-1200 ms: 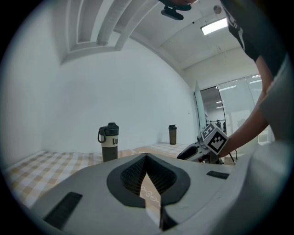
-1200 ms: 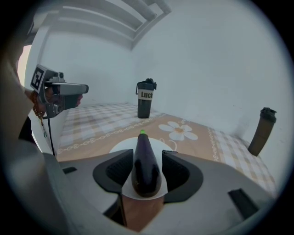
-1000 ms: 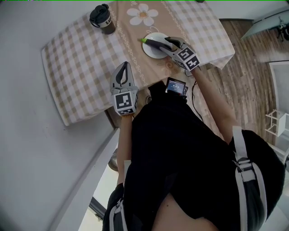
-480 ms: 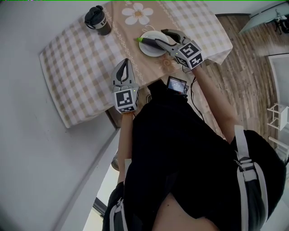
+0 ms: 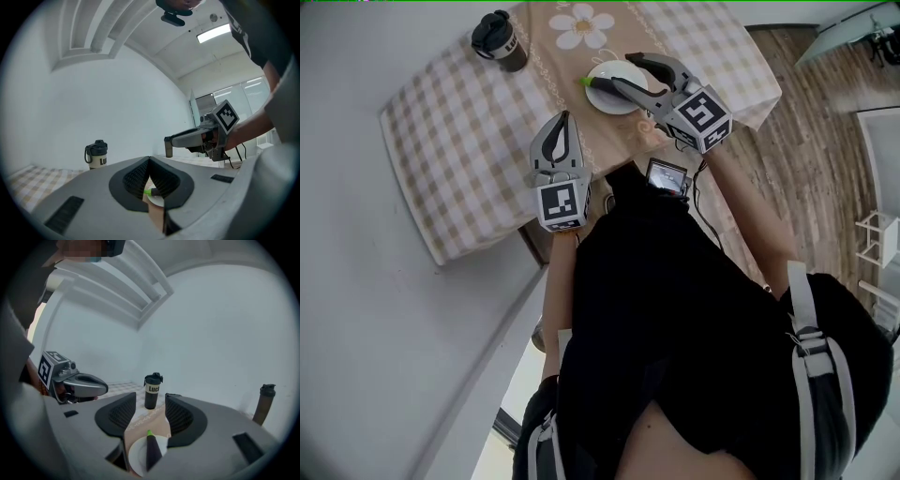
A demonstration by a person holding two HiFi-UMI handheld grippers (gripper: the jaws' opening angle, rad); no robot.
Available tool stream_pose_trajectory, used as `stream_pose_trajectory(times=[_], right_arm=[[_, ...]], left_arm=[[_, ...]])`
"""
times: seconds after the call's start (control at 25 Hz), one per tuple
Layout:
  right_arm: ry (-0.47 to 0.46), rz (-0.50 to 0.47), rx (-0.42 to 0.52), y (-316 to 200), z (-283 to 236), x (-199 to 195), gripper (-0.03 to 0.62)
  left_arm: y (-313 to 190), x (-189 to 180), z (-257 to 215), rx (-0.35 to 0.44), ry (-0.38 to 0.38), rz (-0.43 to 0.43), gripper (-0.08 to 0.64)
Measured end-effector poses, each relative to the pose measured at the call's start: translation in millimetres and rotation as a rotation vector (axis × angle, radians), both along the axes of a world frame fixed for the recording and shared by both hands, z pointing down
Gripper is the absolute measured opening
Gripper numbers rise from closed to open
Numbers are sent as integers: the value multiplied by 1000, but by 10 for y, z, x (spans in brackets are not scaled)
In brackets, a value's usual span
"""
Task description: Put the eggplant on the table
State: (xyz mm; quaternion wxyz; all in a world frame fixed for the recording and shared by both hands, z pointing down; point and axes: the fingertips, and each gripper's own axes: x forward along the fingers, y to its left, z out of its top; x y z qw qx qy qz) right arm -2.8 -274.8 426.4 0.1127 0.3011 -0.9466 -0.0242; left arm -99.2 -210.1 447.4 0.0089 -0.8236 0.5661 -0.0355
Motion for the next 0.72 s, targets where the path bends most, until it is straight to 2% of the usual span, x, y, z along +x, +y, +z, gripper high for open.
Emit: stream_pose_trajectory(times=[0.16, 0.32, 0.56, 0.64, 0.72], right_arm=[[-29, -19, 32, 155, -156, -80, 204], [-54, -40, 20, 265, -171, -148, 204], [-75, -36, -8, 447, -28, -149, 181], [-82, -27, -16, 478, 14, -140, 130], [-86, -21, -27, 502, 53, -139, 130]], left_arm=[[23, 88, -173, 44, -11, 28, 9], [-4, 141, -353, 79, 22, 35, 9], [45, 222, -298, 73, 28, 47, 9], [50, 233, -253, 63, 25, 52, 9], [59, 243, -232, 52, 28, 53, 9]])
